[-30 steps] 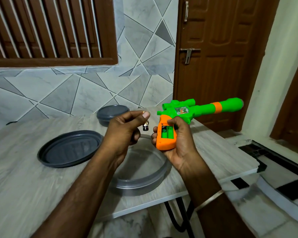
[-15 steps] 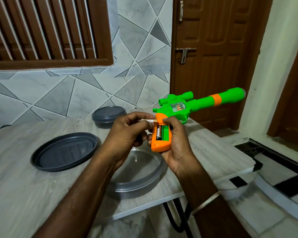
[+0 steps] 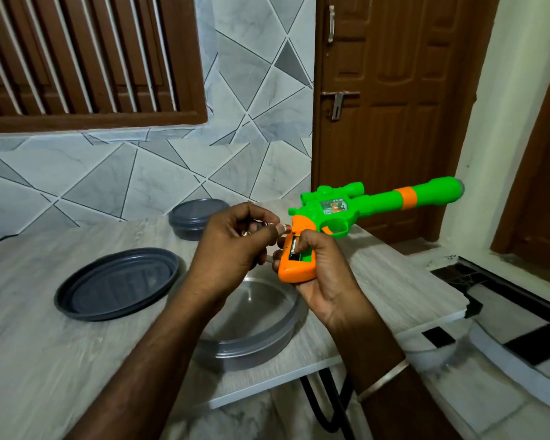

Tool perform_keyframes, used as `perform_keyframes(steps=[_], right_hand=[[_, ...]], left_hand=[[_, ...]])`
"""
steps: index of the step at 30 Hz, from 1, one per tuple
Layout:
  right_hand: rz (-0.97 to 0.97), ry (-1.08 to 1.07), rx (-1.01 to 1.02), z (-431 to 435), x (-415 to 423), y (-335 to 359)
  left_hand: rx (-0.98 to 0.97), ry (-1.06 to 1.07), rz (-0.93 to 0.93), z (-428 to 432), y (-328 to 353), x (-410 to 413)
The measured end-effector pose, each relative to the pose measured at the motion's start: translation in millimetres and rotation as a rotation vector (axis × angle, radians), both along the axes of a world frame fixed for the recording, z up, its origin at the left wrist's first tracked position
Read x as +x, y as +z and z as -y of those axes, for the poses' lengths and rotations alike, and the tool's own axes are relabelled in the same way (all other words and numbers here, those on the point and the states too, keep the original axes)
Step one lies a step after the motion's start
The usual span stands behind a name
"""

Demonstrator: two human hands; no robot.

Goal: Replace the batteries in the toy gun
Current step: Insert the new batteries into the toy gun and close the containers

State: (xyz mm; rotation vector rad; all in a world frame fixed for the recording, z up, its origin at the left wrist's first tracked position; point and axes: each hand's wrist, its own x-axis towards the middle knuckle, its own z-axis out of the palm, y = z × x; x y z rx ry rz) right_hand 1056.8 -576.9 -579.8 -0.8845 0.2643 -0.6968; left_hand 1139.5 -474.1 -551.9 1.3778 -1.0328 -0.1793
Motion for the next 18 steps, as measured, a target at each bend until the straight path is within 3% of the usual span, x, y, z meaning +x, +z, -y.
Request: perform_keyframes(steps=[7, 12, 18], right_hand=[[0.018, -0.016, 0.018, -0.4, 7.6, 3.5], [-0.019, -0.065, 0.035, 2.2, 12.3, -1.4], [-0.014, -0.038, 0.042, 3.0, 14.3, -5.2]], left_hand=[[0.001, -0.033, 0.064, -3.2, 1.4, -6.7], [0.124, 0.070, 0.407, -5.1, 1.6, -7.0], [0.142, 0.149, 0.681, -7.2, 4.5, -10.4]])
